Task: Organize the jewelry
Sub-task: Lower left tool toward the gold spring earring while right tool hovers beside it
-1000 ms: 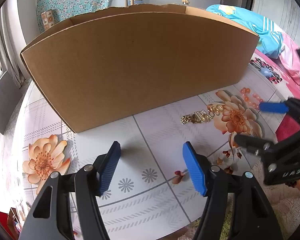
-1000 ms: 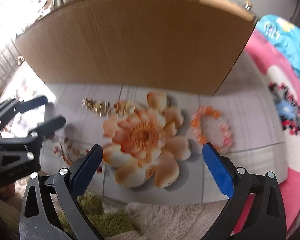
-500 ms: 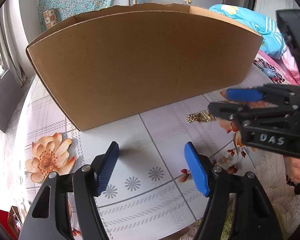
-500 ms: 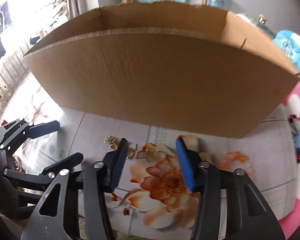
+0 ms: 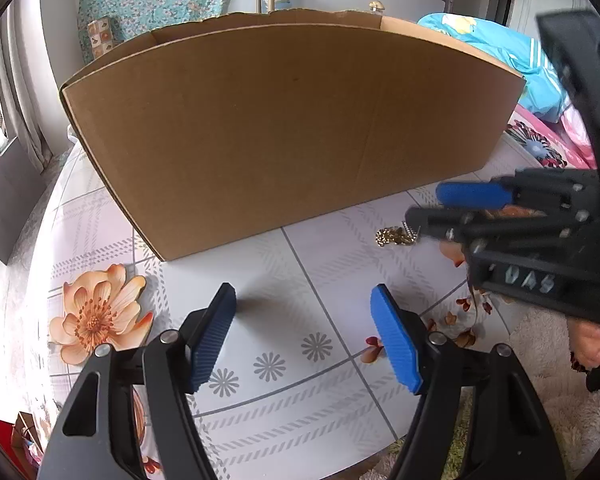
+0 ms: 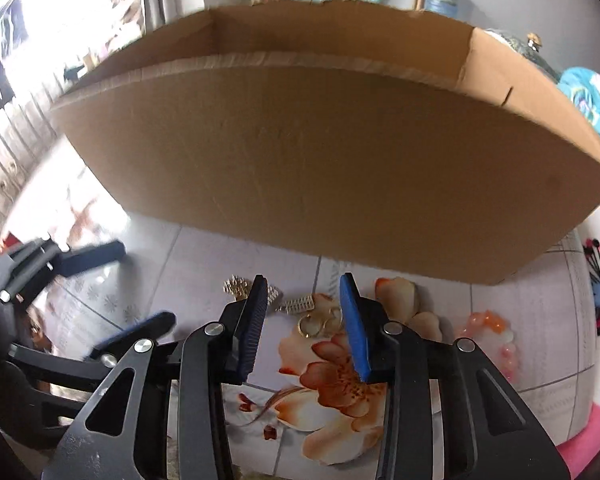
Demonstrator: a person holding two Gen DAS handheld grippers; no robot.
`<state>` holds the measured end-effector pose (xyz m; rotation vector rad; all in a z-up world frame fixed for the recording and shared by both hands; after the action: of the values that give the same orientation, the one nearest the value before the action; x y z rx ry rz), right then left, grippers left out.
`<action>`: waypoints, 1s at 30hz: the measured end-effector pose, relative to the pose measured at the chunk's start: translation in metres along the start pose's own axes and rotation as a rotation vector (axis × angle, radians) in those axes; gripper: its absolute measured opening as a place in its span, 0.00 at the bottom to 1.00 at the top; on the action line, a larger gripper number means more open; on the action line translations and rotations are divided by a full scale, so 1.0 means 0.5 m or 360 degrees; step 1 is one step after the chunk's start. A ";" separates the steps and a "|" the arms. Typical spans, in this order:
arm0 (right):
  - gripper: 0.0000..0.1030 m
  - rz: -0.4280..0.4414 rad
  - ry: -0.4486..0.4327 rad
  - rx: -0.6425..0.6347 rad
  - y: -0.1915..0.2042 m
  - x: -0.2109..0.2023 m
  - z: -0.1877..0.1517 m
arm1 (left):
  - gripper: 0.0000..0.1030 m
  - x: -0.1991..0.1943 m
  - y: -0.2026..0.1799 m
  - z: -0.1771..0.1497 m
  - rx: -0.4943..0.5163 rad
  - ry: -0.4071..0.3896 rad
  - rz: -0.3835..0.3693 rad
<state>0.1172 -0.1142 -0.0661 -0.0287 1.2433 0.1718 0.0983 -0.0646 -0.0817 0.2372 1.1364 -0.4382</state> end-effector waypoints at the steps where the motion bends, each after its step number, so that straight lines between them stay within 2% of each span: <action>1: 0.32 -0.0007 0.0007 0.0015 0.000 0.004 -0.003 | 0.66 -0.001 0.002 -0.001 -0.0001 -0.0002 0.0000; 4: 0.32 -0.0065 0.0025 0.0036 -0.014 0.004 -0.008 | 0.66 -0.001 0.003 -0.001 -0.0004 -0.0004 -0.0006; 8: 0.32 0.0004 -0.0030 -0.0030 0.023 -0.010 0.002 | 0.66 -0.003 0.003 -0.002 -0.0001 -0.0006 0.0000; 11: 0.31 -0.0013 0.0012 -0.0114 0.061 0.007 -0.007 | 0.67 -0.003 0.004 -0.002 -0.0008 -0.0007 -0.0002; 16: 0.30 -0.0031 0.0053 -0.0105 0.051 -0.008 -0.036 | 0.67 -0.004 0.006 -0.003 -0.0007 -0.0009 0.0001; 24: 0.30 -0.0015 0.0011 -0.0145 0.062 -0.006 0.013 | 0.67 -0.005 0.006 -0.007 -0.0021 -0.0008 0.0019; 30: 0.31 0.0038 0.0020 -0.0253 0.094 -0.005 -0.010 | 0.67 -0.007 0.014 -0.014 -0.0018 -0.0006 0.0039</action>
<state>0.1051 -0.0686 -0.0621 -0.1528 1.2407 0.2913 0.0944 -0.0550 -0.0814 0.2403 1.1310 -0.4101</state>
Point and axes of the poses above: each gripper's, at about its wrist camera, not at the fingertips, and x roughly the way its jaws point, y to its left, z to its top, the point moved 7 cm from there along x, roughly the way its jaws point, and after that the axes turned 12 degrees about y, right-handed, at the moved point
